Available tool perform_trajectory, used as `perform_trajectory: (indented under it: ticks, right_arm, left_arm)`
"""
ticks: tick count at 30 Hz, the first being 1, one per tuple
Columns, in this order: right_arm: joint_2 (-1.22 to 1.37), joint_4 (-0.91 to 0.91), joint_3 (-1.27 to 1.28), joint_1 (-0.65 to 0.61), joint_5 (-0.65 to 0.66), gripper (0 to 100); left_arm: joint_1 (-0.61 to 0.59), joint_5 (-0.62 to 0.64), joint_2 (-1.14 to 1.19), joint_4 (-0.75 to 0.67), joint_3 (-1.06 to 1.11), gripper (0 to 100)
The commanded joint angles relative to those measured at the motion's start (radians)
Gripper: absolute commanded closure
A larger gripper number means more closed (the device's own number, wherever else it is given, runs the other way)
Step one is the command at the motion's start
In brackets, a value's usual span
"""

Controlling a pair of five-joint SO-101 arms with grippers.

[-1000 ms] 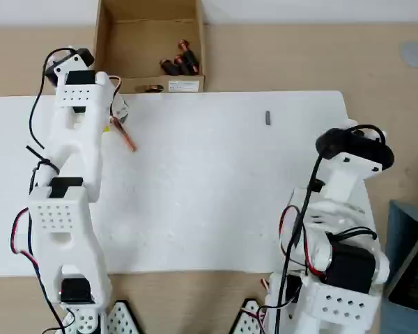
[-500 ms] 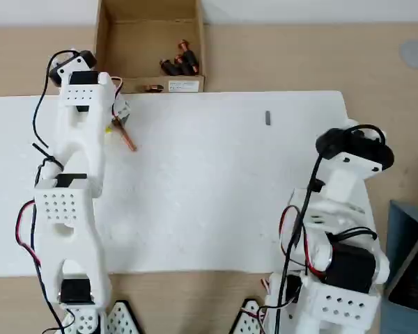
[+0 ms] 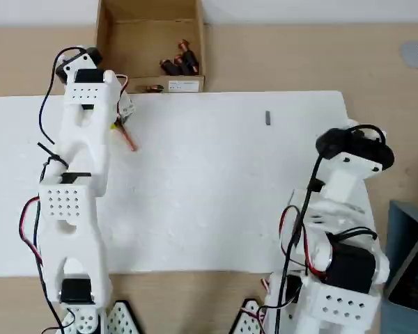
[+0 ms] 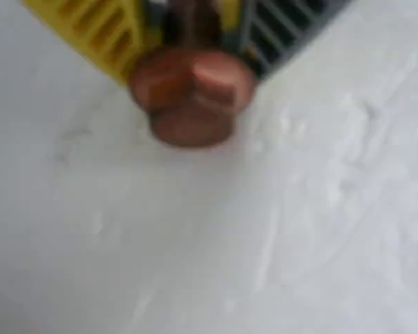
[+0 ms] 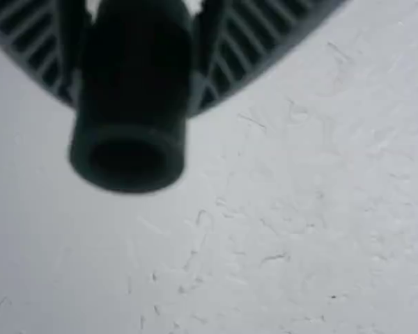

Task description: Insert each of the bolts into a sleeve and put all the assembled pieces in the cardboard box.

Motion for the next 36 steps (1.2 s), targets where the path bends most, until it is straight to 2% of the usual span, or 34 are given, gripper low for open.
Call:
perform_trajectory:
  ticks: [1, 6, 11, 17, 21, 27, 36]
  right_arm:
    - [-0.013, -0.018, -0.087, 0.004, -0.003, 98.9]
    - [-0.013, -0.015, -0.134, 0.002, 0.0, 98.9]
    - [-0.015, 0.048, -0.2, 0.002, 0.066, 98.9]
    - [-0.015, 0.127, -0.297, 0.002, 0.129, 98.9]
    - [-0.033, 0.157, -0.315, 0.002, 0.17, 98.9]
    - [-0.153, 0.129, -0.275, 0.002, 0.275, 98.9]
    - [-0.335, -0.006, -0.027, -0.007, 0.31, 98.9]
  left_arm:
    - [-0.005, 0.0, -0.027, 0.118, -0.075, 100]
    - [0.025, -0.002, -0.102, 0.262, -0.273, 100]
    - [0.075, -0.015, -0.183, 0.407, -0.485, 100]
    - [0.1, -0.031, -0.364, 0.411, -0.508, 100]
    - [0.138, -0.077, -0.541, 0.411, -0.402, 100]
    - [0.189, -0.08, -0.846, 0.41, -0.147, 100]
    - [0.19, -0.083, -1.214, 0.407, 0.264, 100]
